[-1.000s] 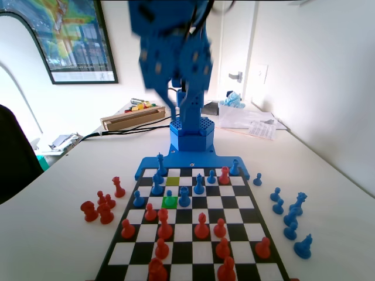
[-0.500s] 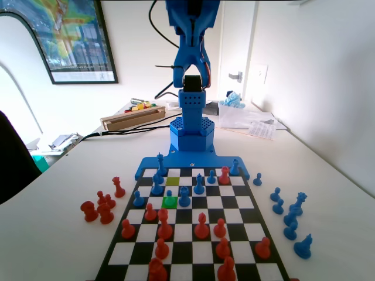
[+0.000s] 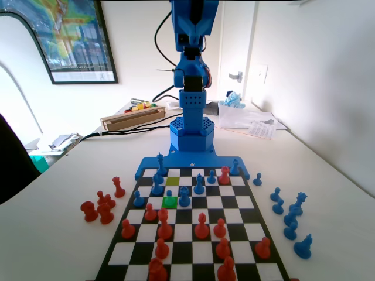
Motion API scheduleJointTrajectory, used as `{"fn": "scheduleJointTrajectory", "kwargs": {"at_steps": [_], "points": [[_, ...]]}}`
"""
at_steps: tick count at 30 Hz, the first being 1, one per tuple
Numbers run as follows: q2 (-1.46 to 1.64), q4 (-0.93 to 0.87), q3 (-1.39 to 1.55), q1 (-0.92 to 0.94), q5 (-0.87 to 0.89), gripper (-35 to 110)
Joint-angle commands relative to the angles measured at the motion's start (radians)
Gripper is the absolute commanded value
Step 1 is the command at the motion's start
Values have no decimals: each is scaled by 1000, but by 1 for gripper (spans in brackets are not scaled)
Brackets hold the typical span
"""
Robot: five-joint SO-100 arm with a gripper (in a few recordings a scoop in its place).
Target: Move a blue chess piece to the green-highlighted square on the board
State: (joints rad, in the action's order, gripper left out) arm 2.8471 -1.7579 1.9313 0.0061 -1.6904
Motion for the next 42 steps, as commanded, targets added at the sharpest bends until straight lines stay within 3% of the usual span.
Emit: {"fn": "scheduleJointTrajectory", "kwargs": {"at_steps": [1, 18, 42], "points": [[63, 61, 75, 9, -35, 1], [207, 184, 250, 29, -57, 1], [209, 186, 252, 31, -51, 2]]}}
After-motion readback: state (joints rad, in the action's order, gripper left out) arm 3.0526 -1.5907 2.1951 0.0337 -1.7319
